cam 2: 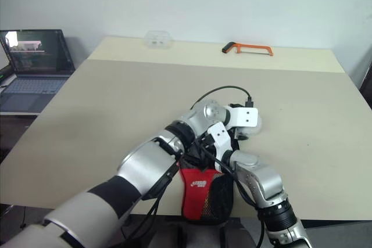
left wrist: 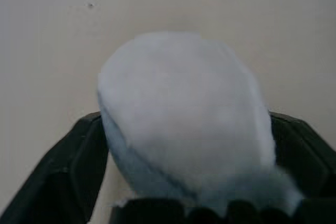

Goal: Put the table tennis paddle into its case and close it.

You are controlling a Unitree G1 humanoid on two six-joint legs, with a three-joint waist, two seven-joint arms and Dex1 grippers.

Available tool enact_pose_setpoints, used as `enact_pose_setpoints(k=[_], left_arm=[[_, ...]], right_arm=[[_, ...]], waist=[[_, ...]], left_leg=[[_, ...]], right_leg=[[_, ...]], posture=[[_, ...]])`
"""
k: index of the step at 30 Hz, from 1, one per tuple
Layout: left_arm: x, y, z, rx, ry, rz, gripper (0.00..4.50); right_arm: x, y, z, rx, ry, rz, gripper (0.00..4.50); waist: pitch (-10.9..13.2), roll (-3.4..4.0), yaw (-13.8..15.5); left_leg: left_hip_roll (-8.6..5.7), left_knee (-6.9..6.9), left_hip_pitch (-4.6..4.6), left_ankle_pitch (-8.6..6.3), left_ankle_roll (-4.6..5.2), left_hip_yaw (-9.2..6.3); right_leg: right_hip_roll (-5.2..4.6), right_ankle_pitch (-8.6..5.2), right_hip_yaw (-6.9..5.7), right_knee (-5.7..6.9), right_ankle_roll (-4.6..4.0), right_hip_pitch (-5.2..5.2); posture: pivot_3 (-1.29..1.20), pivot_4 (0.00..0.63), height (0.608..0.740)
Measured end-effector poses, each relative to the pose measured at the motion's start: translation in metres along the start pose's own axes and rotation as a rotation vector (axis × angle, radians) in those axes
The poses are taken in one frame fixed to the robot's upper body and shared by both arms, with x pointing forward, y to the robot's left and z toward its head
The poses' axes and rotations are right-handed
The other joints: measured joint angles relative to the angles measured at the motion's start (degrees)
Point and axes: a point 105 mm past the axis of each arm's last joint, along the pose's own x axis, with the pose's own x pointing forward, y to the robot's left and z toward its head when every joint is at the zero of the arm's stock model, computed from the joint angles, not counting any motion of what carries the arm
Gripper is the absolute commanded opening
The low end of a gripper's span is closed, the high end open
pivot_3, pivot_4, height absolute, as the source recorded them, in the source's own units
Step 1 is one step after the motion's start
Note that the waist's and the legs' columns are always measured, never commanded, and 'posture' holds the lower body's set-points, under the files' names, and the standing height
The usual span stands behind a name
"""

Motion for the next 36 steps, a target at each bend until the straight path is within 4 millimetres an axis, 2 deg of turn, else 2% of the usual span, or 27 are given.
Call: enact_pose_setpoints(k=[6,10,16,19,20,23,26,28,30,34,36], left_arm=[[-0.016,0.015,-0.009,0.008,-0.003,0.027,4.47],[-0.042,0.035,-0.011,0.027,-0.048,0.035,4.47],[-0.082,0.050,-0.012,0.023,-0.132,-0.020,4.47],[-0.112,0.063,-0.009,-0.014,-0.214,-0.015,4.47],[-0.127,0.068,-0.009,-0.055,-0.263,-0.011,4.47],[-0.164,0.074,-0.021,-0.155,-0.342,0.007,4.47],[-0.176,0.061,-0.048,-0.267,-0.335,0.001,4.47],[-0.179,0.047,-0.066,-0.366,-0.344,-0.022,4.47],[-0.183,0.033,-0.077,-0.454,-0.359,-0.032,4.47],[-0.176,0.006,-0.077,-0.477,-0.356,-0.071,4.47],[-0.169,-0.013,-0.075,-0.525,-0.378,-0.105,4.47]], right_arm=[[0.002,0.000,0.001,0.007,0.001,0.013,4.50],[0.001,0.000,0.001,0.005,0.003,0.022,4.50],[0.001,0.000,0.000,0.000,0.007,0.034,4.50],[0.000,0.000,0.000,-0.012,0.013,0.046,4.50],[-0.002,-0.001,0.001,-0.029,0.015,0.049,4.50],[-0.006,-0.001,0.002,-0.056,0.022,0.063,4.50],[-0.019,-0.010,0.002,-0.099,0.053,0.033,4.50],[-0.035,-0.018,0.004,-0.153,0.099,0.000,4.50],[-0.056,-0.017,0.016,-0.216,0.118,0.011,4.50],[-0.086,-0.001,0.047,-0.349,0.092,0.074,4.50],[-0.103,-0.007,0.056,-0.380,0.112,0.060,4.50]], waist=[[0.0,0.00,-0.2],[0.0,0.01,-0.3],[0.0,0.02,-0.4],[0.0,0.03,-0.5],[0.0,0.03,-0.5],[0.0,0.06,-0.8],[0.1,0.09,-0.7],[0.2,0.09,-0.3],[0.4,0.12,0.0],[0.4,0.12,0.4],[0.4,0.13,0.5]], left_leg=[[0.00,0.00,0.00,0.00,0.00,0.00],[0.01,-0.01,-0.02,0.00,0.00,0.01],[0.02,-0.01,-0.04,0.00,0.00,0.00],[0.03,-0.01,-0.06,0.00,0.00,-0.01],[0.04,-0.01,-0.06,0.00,0.00,0.00],[0.08,-0.01,-0.04,0.00,0.00,-0.01],[0.08,0.03,-0.07,0.00,0.00,-0.06],[0.09,0.13,-0.20,0.00,0.00,-0.13],[0.10,0.18,-0.29,0.00,0.00,-0.15],[0.12,0.16,-0.29,0.00,0.00,-0.23],[0.11,0.17,-0.26,0.00,0.00,-0.20]], right_leg=[[0.01,0.00,0.00,0.00,0.00,-0.01],[0.01,0.00,-0.01,-0.02,0.00,-0.01],[0.01,0.02,-0.02,-0.03,-0.03,-0.02],[0.01,0.03,-0.02,-0.03,-0.05,-0.03],[0.00,0.03,-0.02,-0.02,-0.05,-0.04],[0.01,0.04,-0.04,0.00,-0.08,-0.03],[-0.02,0.06,-0.05,0.02,-0.11,-0.03],[-0.05,0.07,-0.08,0.01,-0.13,-0.06],[-0.06,0.09,-0.09,0.00,-0.17,-0.10],[-0.05,0.12,-0.09,-0.01,-0.22,-0.09],[-0.07,0.12,-0.05,0.01,-0.22,-0.06]], posture=[[0.00,0.150,0.740],[0.00,0.150,0.740],[0.00,0.150,0.740],[0.00,0.150,0.740],[0.00,0.150,0.740],[0.00,0.150,0.740],[0.00,0.150,0.740],[0.00,0.150,0.740],[0.00,0.150,0.740],[0.00,0.150,0.740],[0.00,0.150,0.740]])
